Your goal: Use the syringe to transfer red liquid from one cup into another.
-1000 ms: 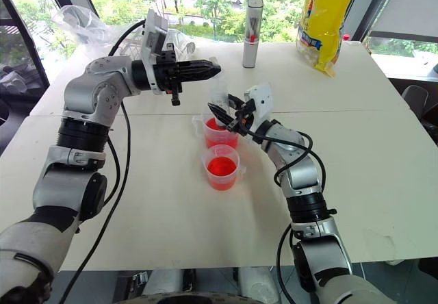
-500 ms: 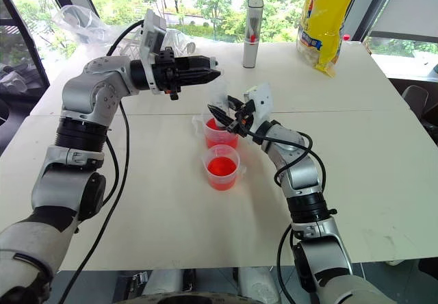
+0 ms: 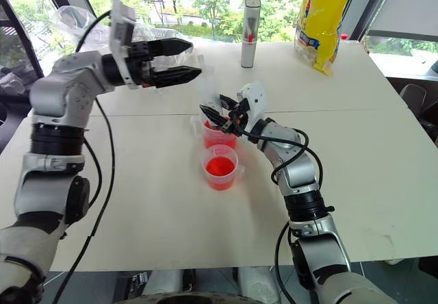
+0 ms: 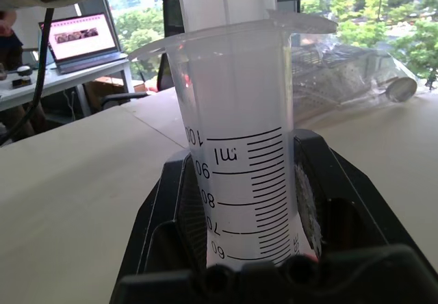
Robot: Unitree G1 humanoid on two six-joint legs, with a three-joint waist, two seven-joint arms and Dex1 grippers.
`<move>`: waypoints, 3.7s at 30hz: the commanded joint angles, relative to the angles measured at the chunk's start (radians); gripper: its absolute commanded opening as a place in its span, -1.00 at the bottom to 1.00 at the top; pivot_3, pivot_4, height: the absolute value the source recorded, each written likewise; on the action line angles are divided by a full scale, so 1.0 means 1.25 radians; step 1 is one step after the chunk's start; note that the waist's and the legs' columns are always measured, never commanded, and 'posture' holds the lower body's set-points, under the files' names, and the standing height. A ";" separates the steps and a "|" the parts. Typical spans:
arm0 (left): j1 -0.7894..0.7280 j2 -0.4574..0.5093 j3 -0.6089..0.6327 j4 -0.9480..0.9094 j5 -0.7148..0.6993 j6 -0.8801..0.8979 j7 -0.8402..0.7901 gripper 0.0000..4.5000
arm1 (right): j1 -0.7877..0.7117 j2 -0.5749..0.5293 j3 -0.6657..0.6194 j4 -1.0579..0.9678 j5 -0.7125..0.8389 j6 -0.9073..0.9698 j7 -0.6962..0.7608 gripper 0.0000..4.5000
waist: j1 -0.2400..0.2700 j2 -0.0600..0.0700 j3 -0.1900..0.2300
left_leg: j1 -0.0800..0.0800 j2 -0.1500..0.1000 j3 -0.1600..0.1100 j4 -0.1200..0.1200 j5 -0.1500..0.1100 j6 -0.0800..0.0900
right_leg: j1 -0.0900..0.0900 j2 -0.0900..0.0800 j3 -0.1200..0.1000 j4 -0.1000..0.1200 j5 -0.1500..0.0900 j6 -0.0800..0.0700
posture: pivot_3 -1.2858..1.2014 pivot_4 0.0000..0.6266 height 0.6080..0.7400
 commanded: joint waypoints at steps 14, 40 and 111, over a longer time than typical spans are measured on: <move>-0.022 0.018 0.035 0.012 -0.009 -0.030 0.030 0.98 | -0.038 -0.085 -0.074 -0.310 0.163 0.169 0.001 -0.38 | 0.002 0.000 0.000 | 0.000 0.000 0.000 0.000 0.000 0.000 | 0.000 0.000 0.000 0.000 0.000 0.000 | 0.03 -0.52 1.00; -0.096 -0.002 0.009 -0.020 -0.110 0.118 -0.118 0.98 | 0.125 -0.172 -0.056 -0.432 0.289 0.249 0.025 -0.38 | 0.002 -0.001 0.000 | 0.000 0.000 0.000 0.000 0.000 0.000 | 0.000 0.001 0.000 -0.001 0.000 0.000 | 0.03 -0.52 1.00; -0.026 -0.056 -0.077 -0.140 -0.121 0.122 -0.116 -0.99 | 0.116 -0.191 -0.056 -0.425 0.285 0.249 0.023 -0.38 | 0.003 -0.001 0.000 | 0.000 -0.001 -0.001 0.000 0.000 0.000 | 0.001 0.001 0.000 -0.001 0.000 0.000 | 0.03 -0.52 1.00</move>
